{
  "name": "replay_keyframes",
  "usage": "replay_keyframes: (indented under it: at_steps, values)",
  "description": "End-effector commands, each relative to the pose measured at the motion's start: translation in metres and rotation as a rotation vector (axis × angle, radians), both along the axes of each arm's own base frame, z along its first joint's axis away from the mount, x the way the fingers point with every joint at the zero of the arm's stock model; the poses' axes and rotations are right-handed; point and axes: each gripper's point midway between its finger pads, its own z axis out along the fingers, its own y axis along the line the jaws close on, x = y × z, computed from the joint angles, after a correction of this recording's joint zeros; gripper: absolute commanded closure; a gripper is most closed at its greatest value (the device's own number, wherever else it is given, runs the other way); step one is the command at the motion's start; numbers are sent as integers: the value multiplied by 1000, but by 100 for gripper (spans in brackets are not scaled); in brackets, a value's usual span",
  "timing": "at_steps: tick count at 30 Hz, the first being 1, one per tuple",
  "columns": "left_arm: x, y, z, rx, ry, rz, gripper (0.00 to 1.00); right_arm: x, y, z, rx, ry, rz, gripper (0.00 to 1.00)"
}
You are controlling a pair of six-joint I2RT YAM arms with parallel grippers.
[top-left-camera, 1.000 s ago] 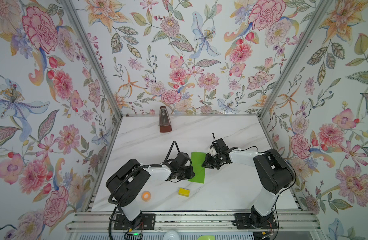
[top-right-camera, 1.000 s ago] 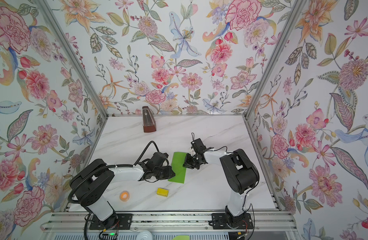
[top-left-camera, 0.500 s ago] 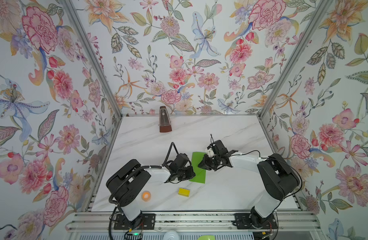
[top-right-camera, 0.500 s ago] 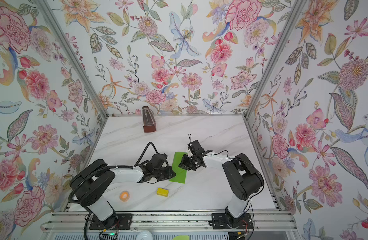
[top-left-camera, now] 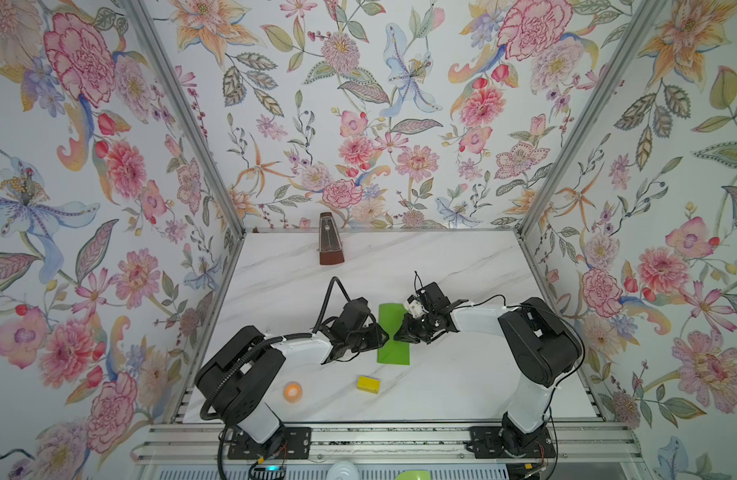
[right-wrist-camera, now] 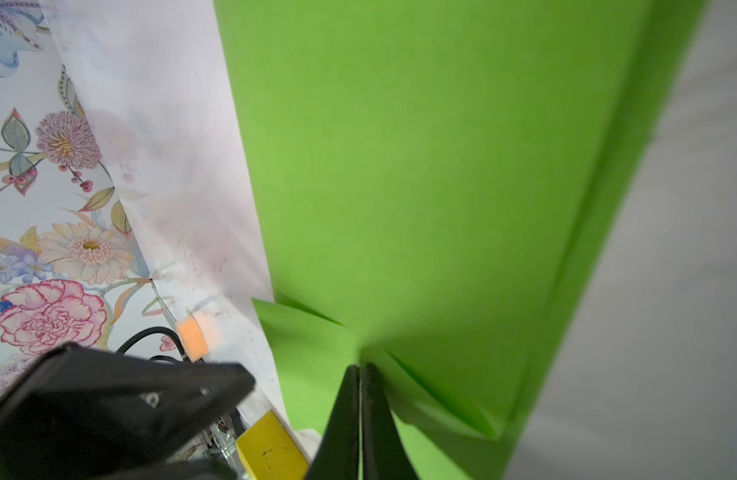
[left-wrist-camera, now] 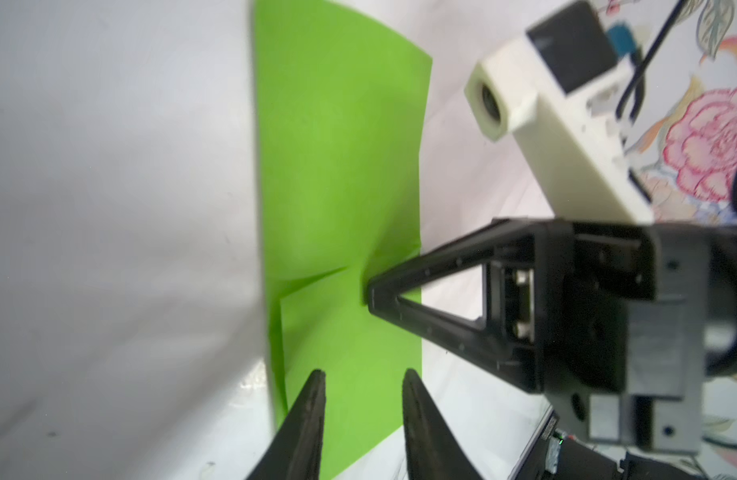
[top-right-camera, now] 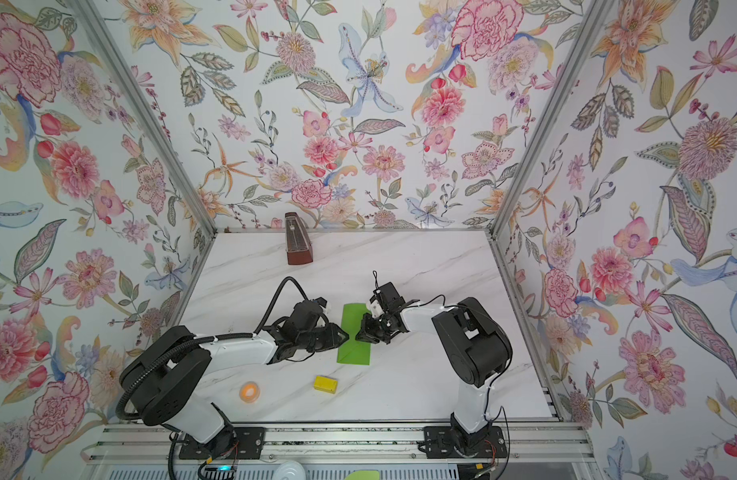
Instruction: Fold a paper plane with a square sheet of paper (fold left side to right side)
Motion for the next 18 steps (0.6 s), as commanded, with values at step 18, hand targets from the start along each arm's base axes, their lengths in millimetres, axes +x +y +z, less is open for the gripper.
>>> replay_keyframes:
  at_steps: [18]
  values:
    - [92, 2, -26, -10, 17, -114, 46, -22, -17, -31, -74, 65, 79, 93]
